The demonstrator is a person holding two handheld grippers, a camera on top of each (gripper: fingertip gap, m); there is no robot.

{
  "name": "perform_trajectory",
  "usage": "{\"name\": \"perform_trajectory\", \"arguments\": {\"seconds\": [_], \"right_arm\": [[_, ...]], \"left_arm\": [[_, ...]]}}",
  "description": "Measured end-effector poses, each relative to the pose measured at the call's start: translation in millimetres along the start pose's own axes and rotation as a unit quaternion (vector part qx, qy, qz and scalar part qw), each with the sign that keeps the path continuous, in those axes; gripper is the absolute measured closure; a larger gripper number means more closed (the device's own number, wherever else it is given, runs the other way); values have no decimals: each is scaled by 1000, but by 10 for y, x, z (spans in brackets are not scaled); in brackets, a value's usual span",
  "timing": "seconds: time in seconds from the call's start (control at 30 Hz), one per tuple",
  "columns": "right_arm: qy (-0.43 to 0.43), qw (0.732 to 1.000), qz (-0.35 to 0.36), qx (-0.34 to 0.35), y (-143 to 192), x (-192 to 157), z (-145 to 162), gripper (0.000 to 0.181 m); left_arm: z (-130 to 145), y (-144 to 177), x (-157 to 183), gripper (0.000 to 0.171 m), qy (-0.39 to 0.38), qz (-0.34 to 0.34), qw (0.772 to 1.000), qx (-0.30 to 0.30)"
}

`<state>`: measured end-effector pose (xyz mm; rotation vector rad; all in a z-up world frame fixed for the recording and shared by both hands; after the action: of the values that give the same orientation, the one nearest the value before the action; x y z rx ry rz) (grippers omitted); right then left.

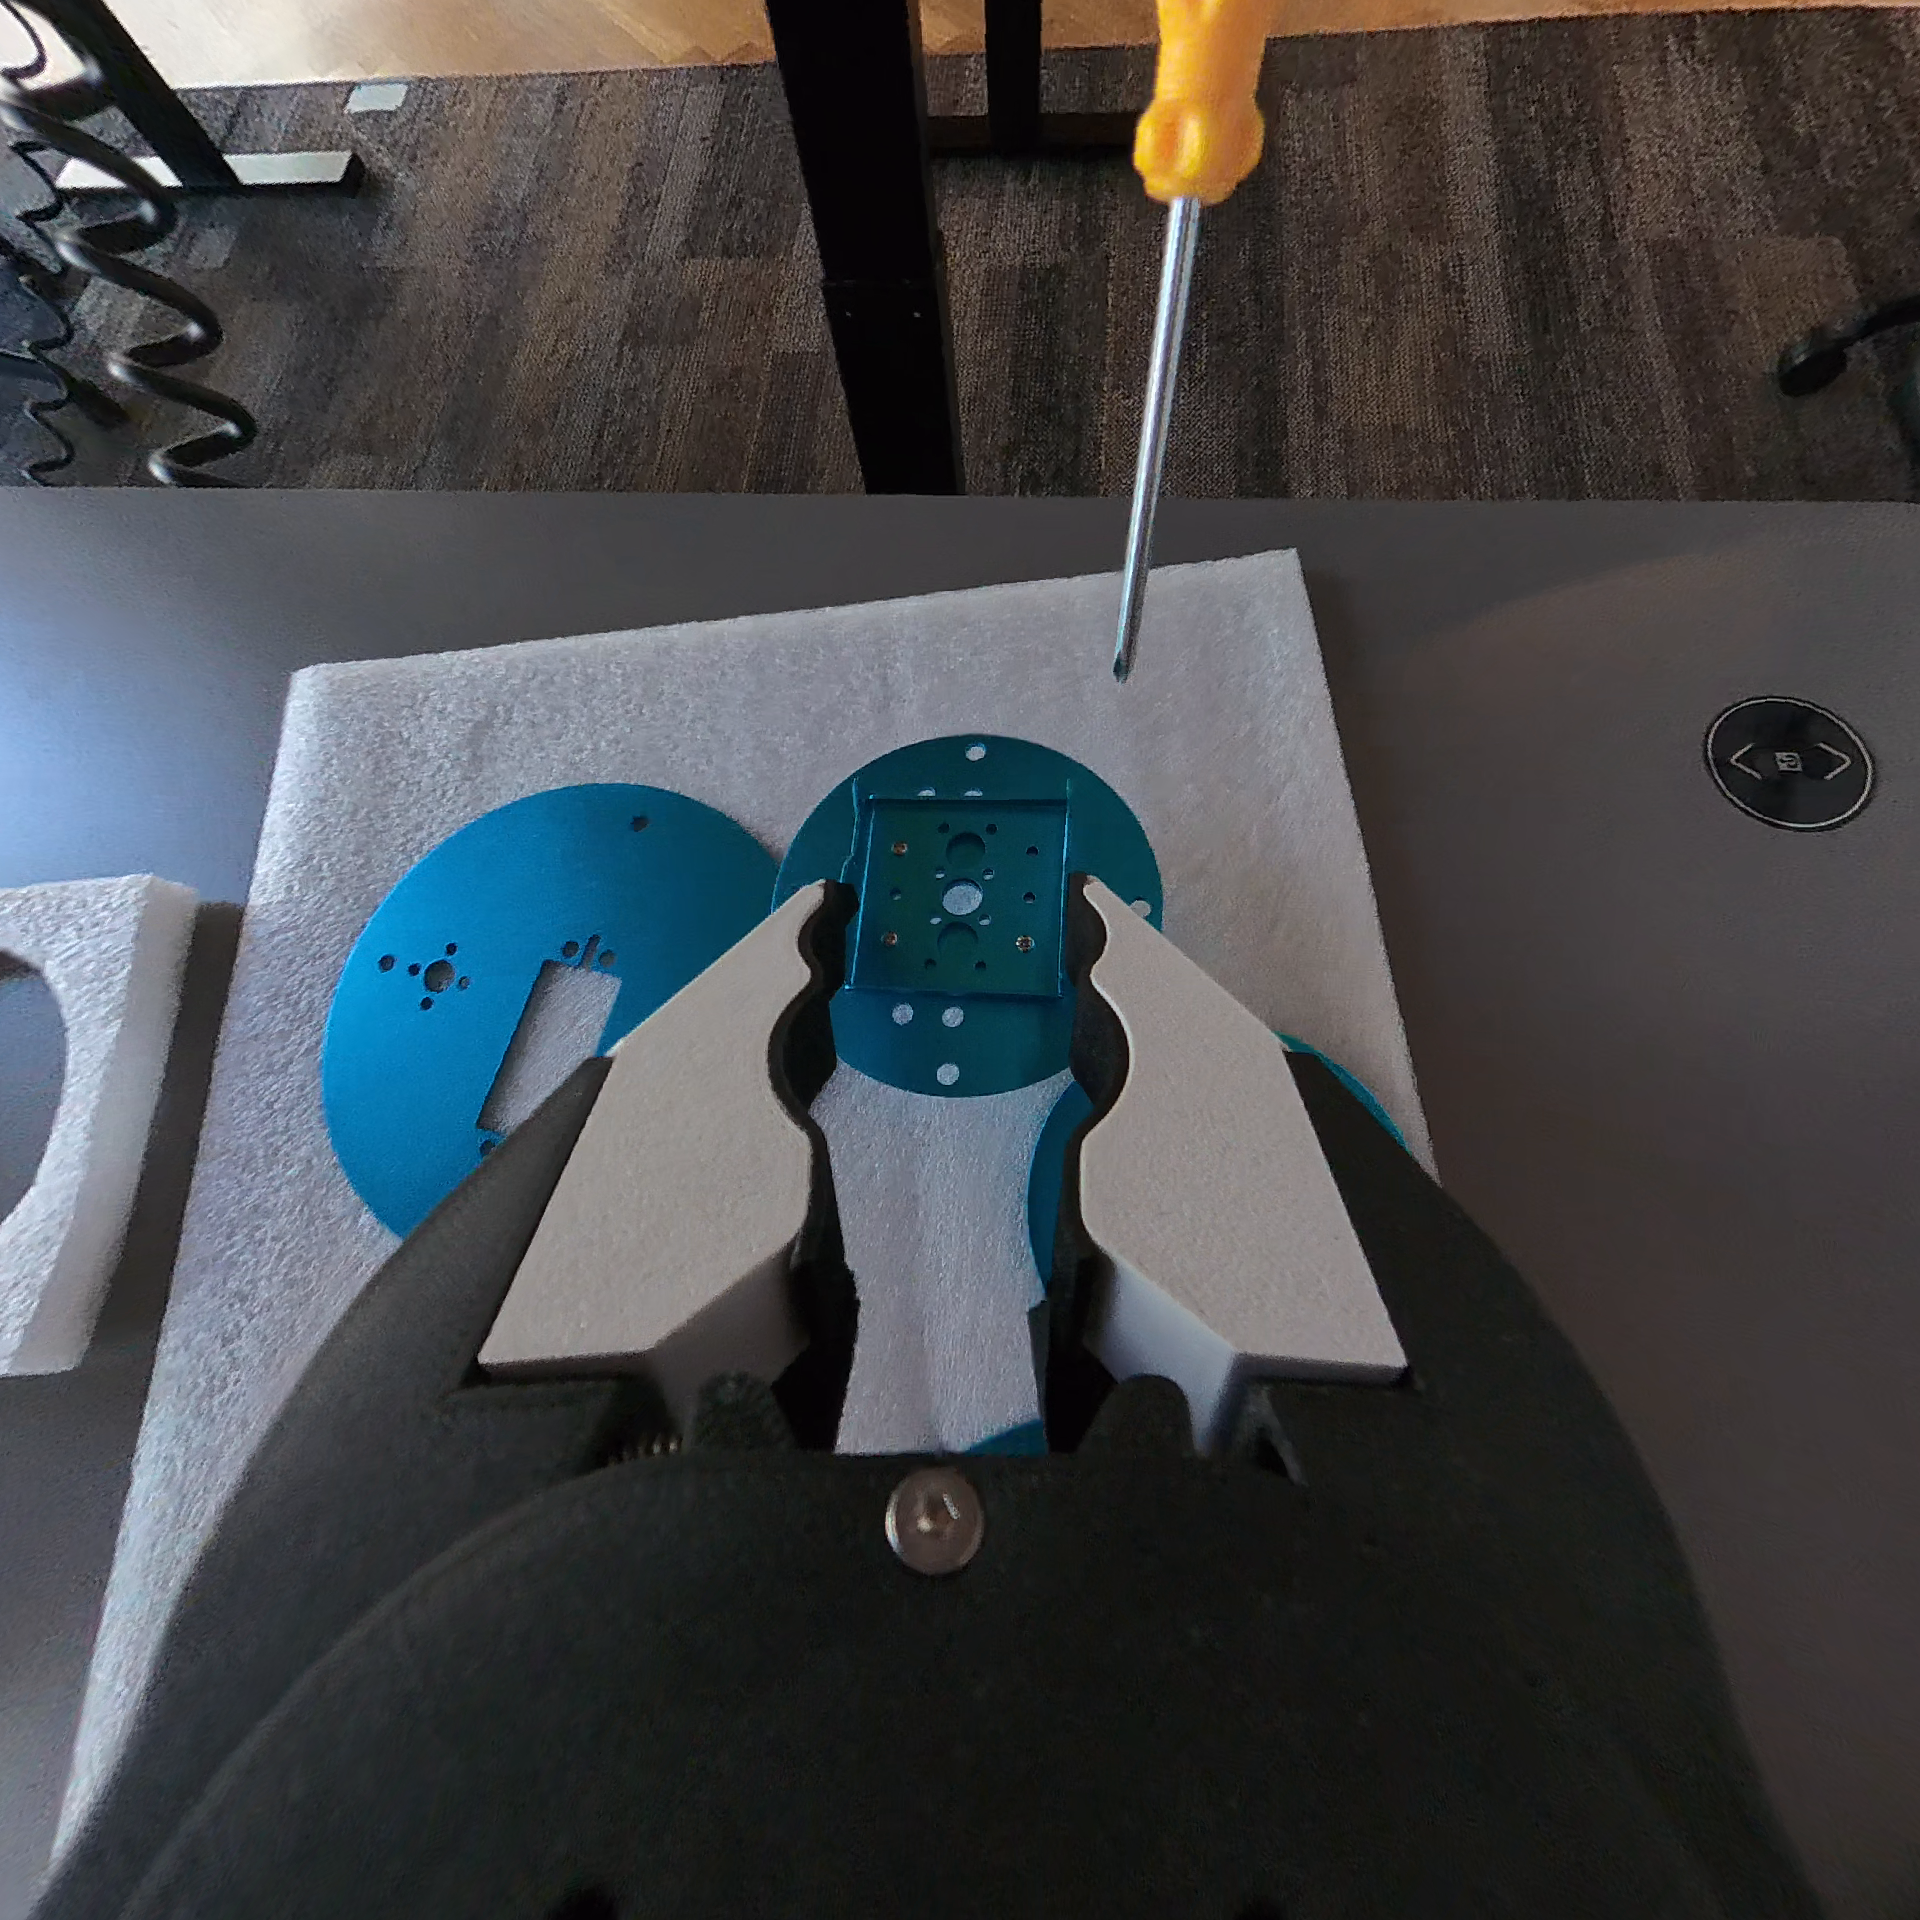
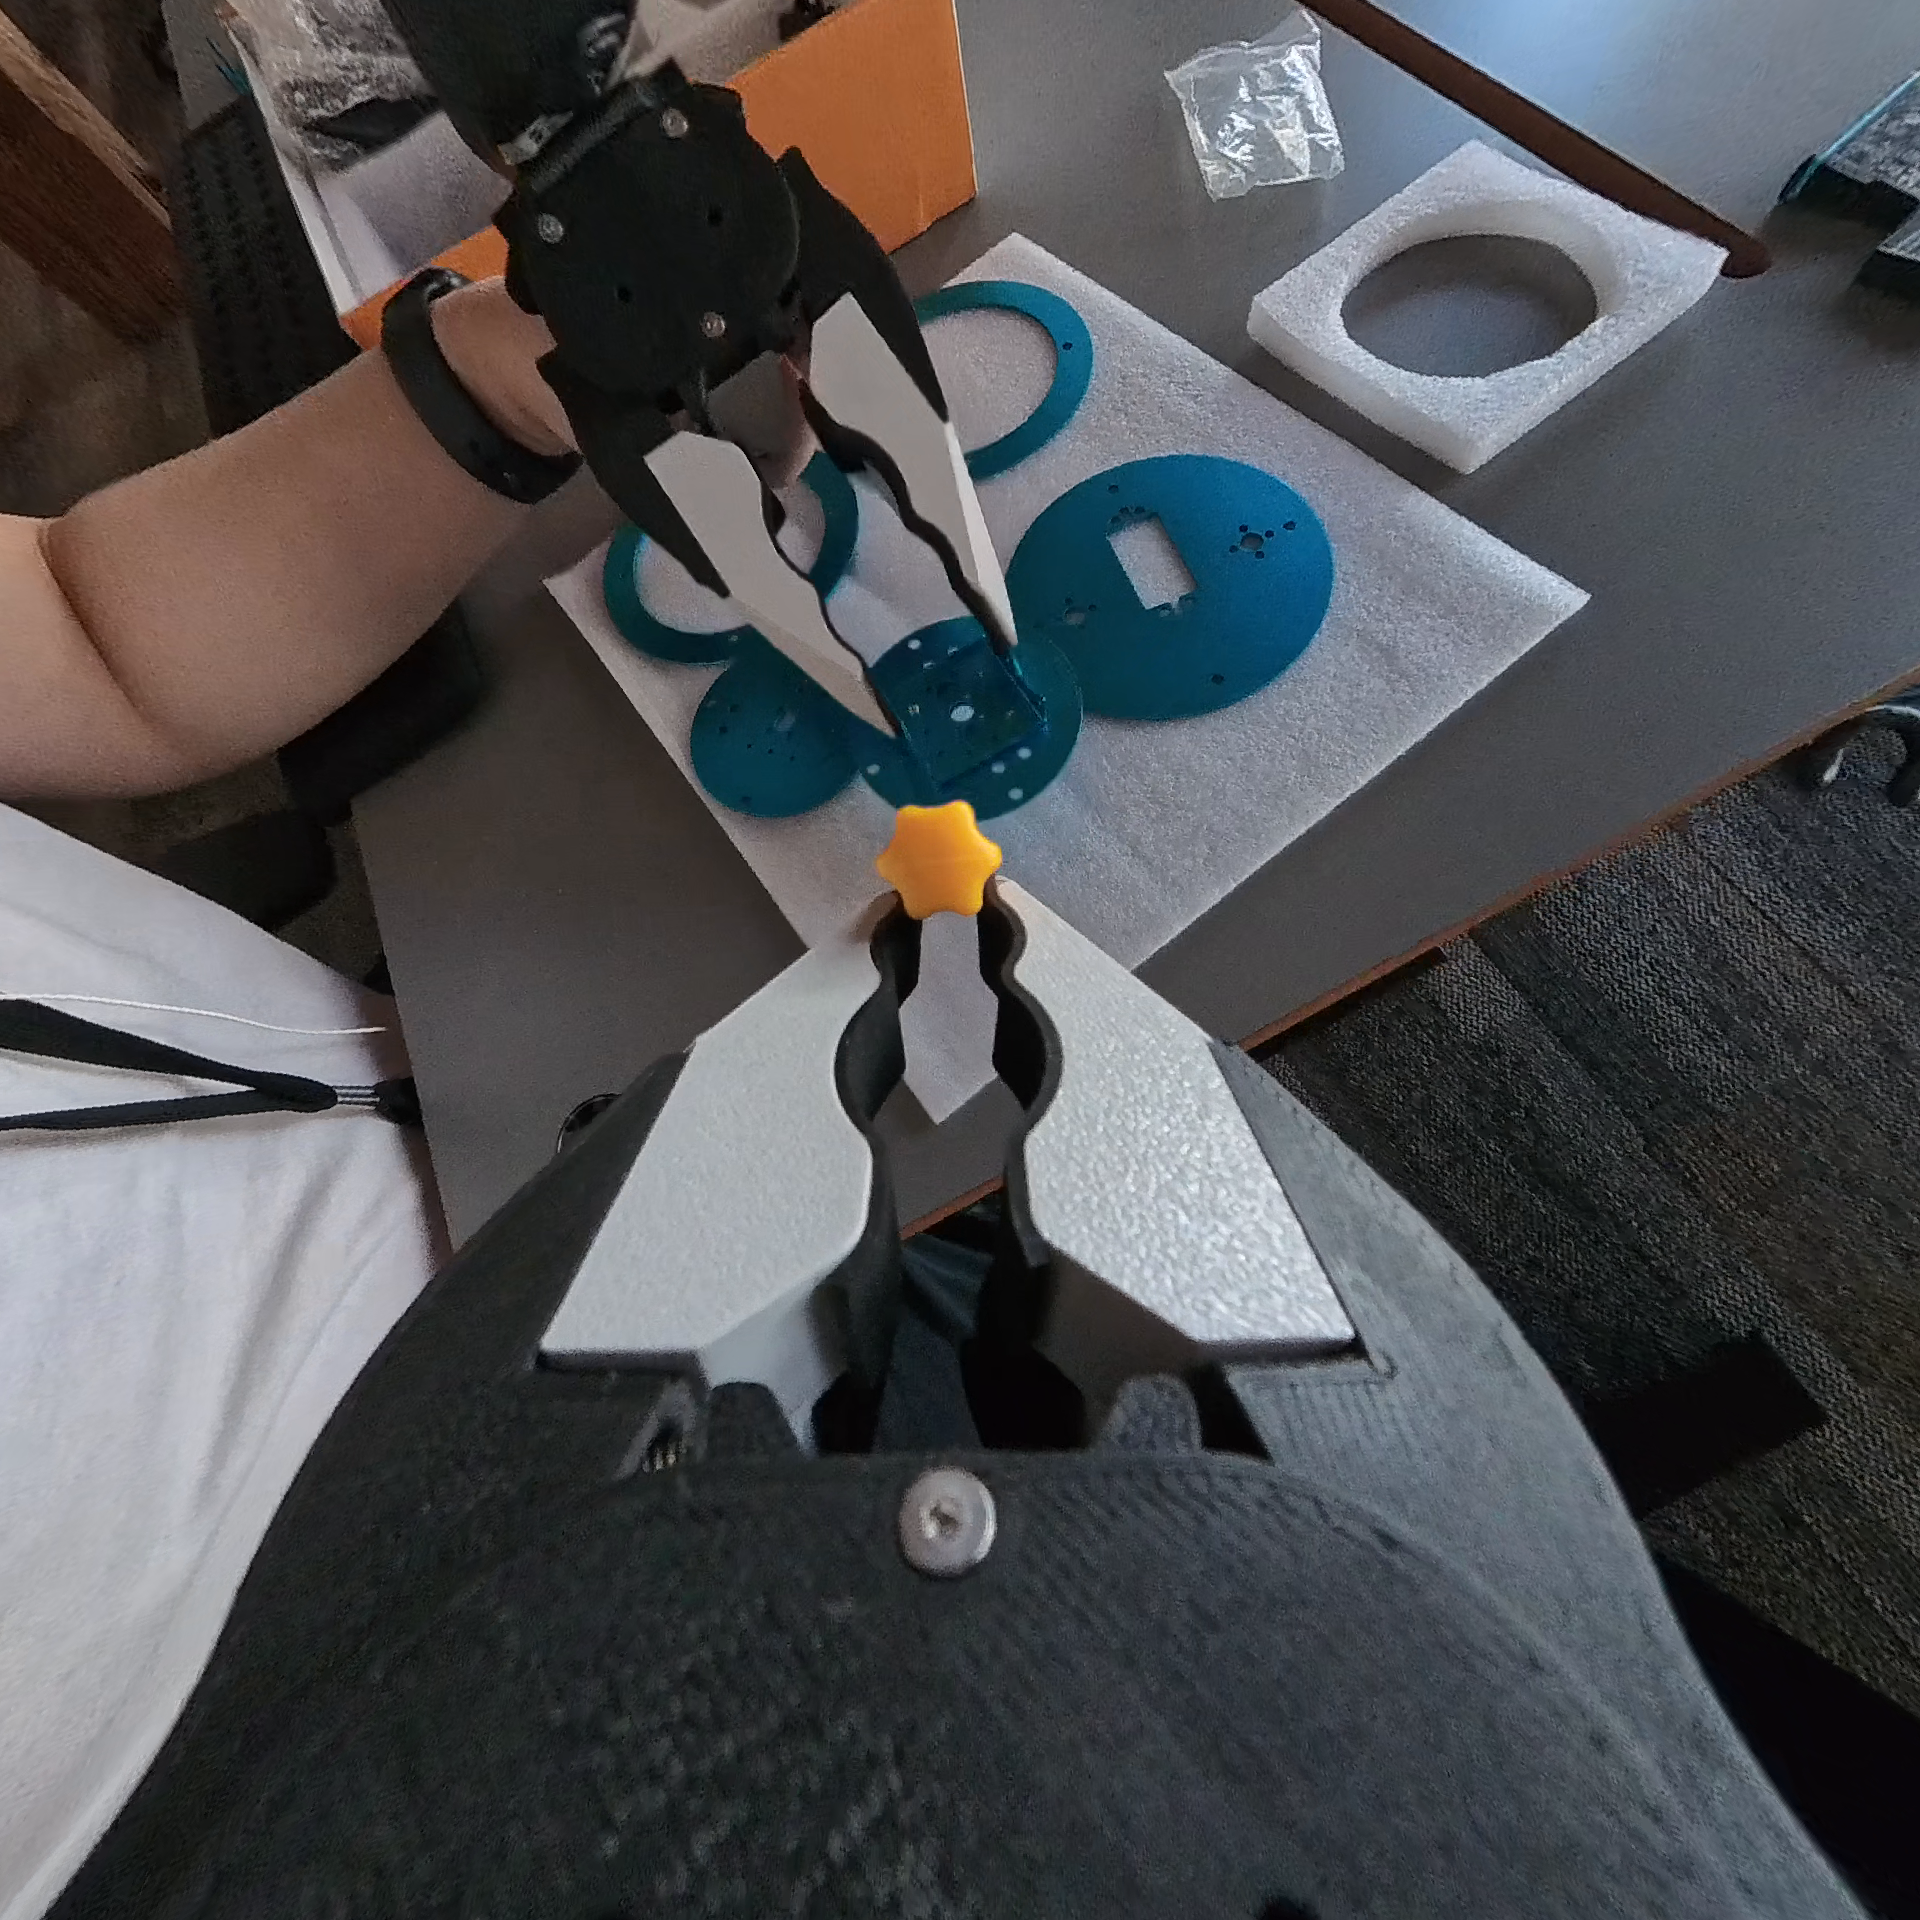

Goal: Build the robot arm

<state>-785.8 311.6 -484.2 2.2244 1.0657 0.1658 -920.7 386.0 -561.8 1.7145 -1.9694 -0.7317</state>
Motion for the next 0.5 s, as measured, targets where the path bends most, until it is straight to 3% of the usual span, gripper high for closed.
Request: {"name": "perform_trajectory", "arguments": {"seconds": [0.27,0.5], "right_arm": [[-139,977,-96,133,-136,-5,208,171],[-171,968,-115,144,-411,-29,432,171]], "left_arm": [[-286,390,-117,131,39,-16,998,53],[-912,903,-168,131,79,-11,996,36]]}}
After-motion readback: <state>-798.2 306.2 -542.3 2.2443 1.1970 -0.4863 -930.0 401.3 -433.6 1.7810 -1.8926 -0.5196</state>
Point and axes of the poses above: each gripper's, where its closed fingertips meet, y back along the fingers, z out of its underside, x = y × z across the jaws, the point moved 4 cm from there along y, back along the fingers, and after that the axes turned 4 degrees about y, right-handed, at the moved point
